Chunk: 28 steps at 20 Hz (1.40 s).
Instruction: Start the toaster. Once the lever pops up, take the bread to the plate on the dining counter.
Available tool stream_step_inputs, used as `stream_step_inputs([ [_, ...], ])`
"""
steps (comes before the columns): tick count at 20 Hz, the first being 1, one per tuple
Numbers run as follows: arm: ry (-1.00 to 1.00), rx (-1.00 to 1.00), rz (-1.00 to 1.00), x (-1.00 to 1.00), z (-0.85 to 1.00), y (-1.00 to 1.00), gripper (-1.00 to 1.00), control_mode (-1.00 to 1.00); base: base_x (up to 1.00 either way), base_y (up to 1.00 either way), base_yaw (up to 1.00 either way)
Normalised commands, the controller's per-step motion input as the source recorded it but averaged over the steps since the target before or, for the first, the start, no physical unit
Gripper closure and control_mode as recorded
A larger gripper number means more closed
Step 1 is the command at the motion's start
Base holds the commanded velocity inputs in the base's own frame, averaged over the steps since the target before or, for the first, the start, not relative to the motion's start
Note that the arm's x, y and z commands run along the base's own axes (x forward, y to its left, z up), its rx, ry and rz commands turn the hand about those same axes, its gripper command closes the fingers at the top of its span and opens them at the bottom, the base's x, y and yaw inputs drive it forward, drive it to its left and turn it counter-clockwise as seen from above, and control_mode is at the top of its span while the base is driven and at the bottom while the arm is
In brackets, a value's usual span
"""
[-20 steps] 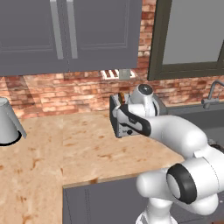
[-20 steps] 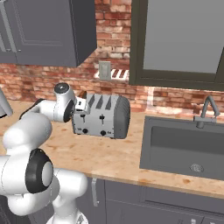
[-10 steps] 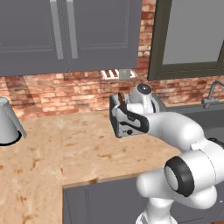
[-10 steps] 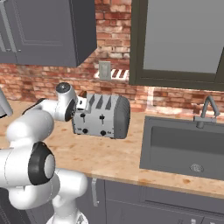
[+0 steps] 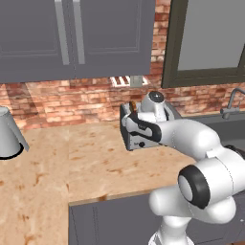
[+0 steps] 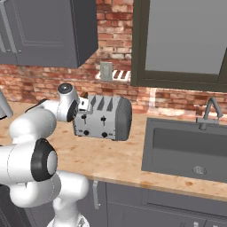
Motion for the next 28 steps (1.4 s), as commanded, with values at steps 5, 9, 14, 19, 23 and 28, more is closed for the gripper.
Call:
stream_step_inputs([
  [5,0.00,0.00,0.00,0.00,-0.03,0.00,-1.00,-1.00,0.00,0.00,0.00],
  [9,0.00,0.00,0.00,0.00,-0.06,0.00,-1.00,-1.00,0.00,0.00,0.00],
  [14,0.00,0.00,0.00,0.00,-0.10,0.00,-1.00,-1.00,0.00,0.00,0.00],
  [19,0.00,0.00,0.00,0.00,-0.21,0.00,-1.00,-1.00,0.00,0.00,0.00],
  [23,0.00,0.00,0.00,0.00,-0.17,0.00,-1.00,-1.00,0.00,0.00,0.00],
  [28,0.00,0.00,0.00,0.00,-0.21,0.00,-1.00,-1.00,0.00,0.00,0.00],
])
